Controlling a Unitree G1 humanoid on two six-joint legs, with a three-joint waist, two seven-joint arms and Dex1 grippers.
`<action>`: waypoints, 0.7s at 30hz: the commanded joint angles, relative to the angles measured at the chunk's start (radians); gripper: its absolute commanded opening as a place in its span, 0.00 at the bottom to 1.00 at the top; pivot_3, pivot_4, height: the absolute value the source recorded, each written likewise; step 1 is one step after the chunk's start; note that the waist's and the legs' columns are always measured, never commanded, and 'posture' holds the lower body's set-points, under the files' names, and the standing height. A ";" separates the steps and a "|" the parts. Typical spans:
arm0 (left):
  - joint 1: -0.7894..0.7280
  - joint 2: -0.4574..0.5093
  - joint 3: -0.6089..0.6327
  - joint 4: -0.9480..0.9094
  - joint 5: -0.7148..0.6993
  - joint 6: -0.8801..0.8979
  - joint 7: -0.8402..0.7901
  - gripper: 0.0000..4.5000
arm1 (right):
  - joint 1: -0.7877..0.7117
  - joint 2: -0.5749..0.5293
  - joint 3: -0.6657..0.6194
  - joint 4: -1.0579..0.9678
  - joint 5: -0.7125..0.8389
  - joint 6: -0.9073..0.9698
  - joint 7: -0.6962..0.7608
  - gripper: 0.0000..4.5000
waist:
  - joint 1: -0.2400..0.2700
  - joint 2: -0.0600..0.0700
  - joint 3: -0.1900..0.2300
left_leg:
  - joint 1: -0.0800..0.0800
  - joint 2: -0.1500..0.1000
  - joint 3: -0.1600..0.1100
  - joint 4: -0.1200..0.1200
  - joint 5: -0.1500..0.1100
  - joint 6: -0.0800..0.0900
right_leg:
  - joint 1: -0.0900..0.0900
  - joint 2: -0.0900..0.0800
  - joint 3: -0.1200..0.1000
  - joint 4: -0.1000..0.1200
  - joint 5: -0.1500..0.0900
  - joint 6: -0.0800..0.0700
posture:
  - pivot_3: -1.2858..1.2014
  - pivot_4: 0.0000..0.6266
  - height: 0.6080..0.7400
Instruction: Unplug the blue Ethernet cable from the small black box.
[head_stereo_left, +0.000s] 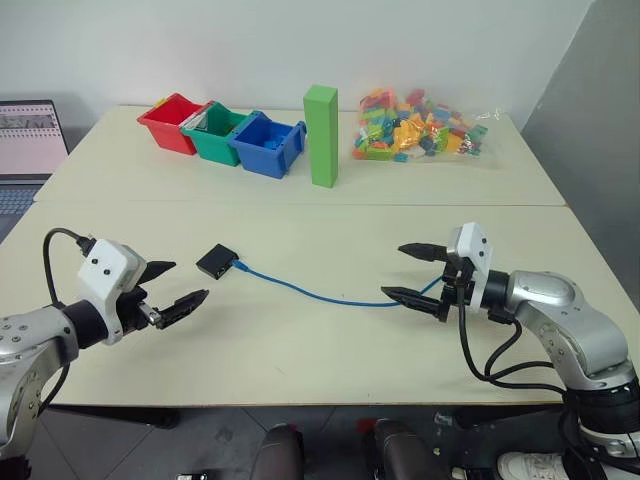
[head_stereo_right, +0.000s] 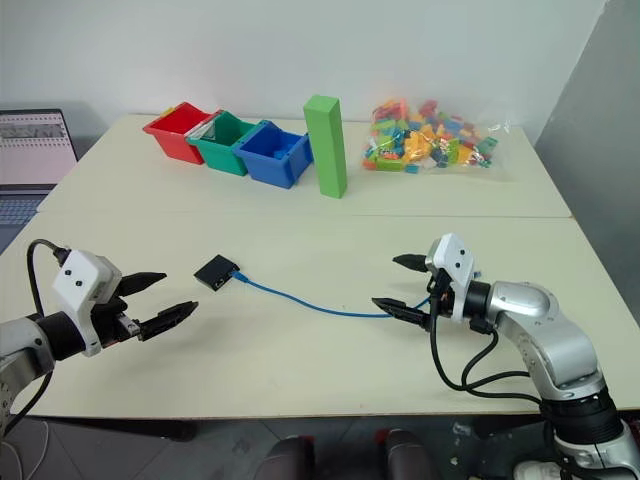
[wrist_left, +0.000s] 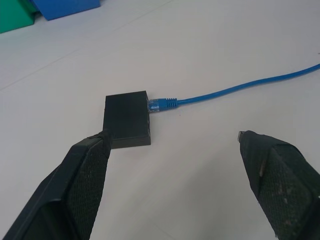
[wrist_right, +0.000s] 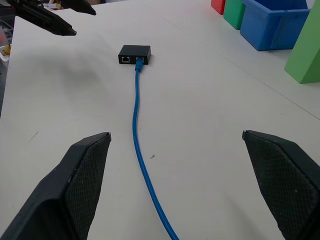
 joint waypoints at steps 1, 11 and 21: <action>-0.002 0.003 0.026 -0.055 -0.006 -0.019 -0.004 0.94 | -0.016 0.002 -0.006 -0.006 0.003 -0.023 0.012 0.99 | 0.000 0.000 0.000 | 0.000 0.000 0.000 0.000 0.000 0.000 | 0.000 0.000 0.000 0.000 0.000 0.000 | 0.52 0.24 1.00; 0.012 0.003 0.019 -0.060 0.014 -0.020 0.003 0.94 | -0.030 0.050 0.039 0.001 -0.029 -0.044 -0.004 0.99 | 0.000 0.000 0.000 | 0.000 0.000 0.000 0.000 0.000 0.000 | 0.000 0.000 0.000 0.000 0.000 0.000 | 0.52 0.24 1.00; 0.000 0.034 0.006 -0.003 -0.011 -0.037 -0.108 0.94 | -0.221 0.363 0.335 0.268 -0.274 -0.077 -0.181 0.99 | -0.018 0.000 0.000 | 0.000 0.001 0.000 0.000 0.000 0.000 | -0.001 0.000 0.000 0.002 0.000 0.000 | 0.52 0.24 1.00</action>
